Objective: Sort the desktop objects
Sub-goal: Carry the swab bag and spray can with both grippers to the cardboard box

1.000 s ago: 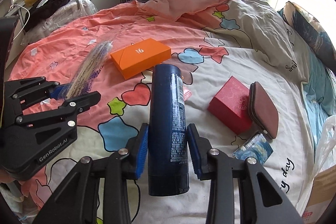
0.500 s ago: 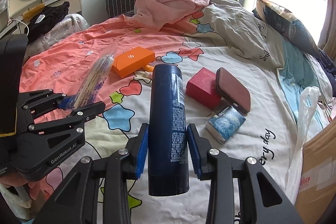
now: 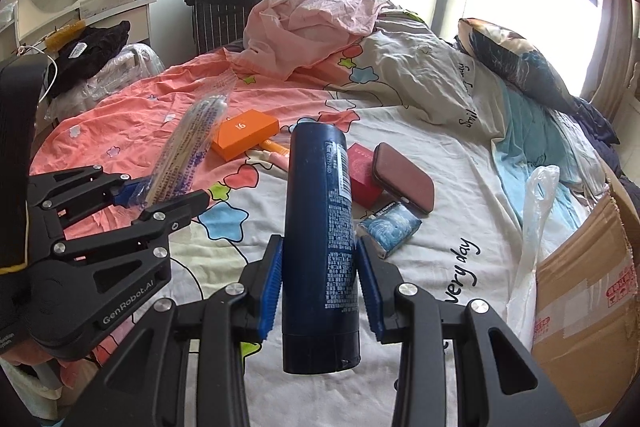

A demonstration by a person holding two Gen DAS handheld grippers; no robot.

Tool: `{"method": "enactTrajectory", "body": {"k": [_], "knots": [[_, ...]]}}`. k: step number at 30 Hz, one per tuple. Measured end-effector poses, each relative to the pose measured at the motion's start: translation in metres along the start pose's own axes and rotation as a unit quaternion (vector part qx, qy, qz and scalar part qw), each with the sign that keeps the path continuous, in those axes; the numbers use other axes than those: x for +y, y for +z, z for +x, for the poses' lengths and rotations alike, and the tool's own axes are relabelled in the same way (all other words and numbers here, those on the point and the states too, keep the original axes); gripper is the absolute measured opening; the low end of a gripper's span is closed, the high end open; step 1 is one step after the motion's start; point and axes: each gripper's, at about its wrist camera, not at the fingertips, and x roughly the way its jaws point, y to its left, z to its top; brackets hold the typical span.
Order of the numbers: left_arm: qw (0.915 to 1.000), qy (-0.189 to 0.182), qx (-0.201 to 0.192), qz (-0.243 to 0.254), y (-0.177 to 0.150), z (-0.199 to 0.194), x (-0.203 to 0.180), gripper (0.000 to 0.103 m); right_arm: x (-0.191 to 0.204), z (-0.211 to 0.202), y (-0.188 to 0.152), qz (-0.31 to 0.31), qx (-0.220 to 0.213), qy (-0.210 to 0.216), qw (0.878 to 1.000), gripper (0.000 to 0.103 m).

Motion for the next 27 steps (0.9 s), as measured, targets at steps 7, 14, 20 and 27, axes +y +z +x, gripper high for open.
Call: {"method": "enactTrajectory", "body": {"k": [7, 14, 20, 27], "knots": [[0.9996, -0.015, -0.014, 0.017, 0.009, -0.014, -0.027, 0.024, -0.010, -0.021, -0.002, 0.001, -0.007, -0.014, 1.000, 0.034], [0.9990, -0.023, -0.020, 0.033, 0.016, -0.018, -0.054, 0.024, -0.025, -0.032, -0.007, 0.008, -0.010, -0.024, 1.000, 0.034], [0.9980, -0.032, -0.024, 0.048, 0.025, -0.018, -0.079, 0.024, -0.046, -0.042, -0.010, 0.020, -0.009, -0.037, 0.999, 0.034], [0.9958, -0.046, -0.030, 0.073, 0.040, -0.019, -0.115, 0.024, -0.074, -0.059, -0.013, 0.035, -0.010, -0.062, 0.997, 0.034]]}}
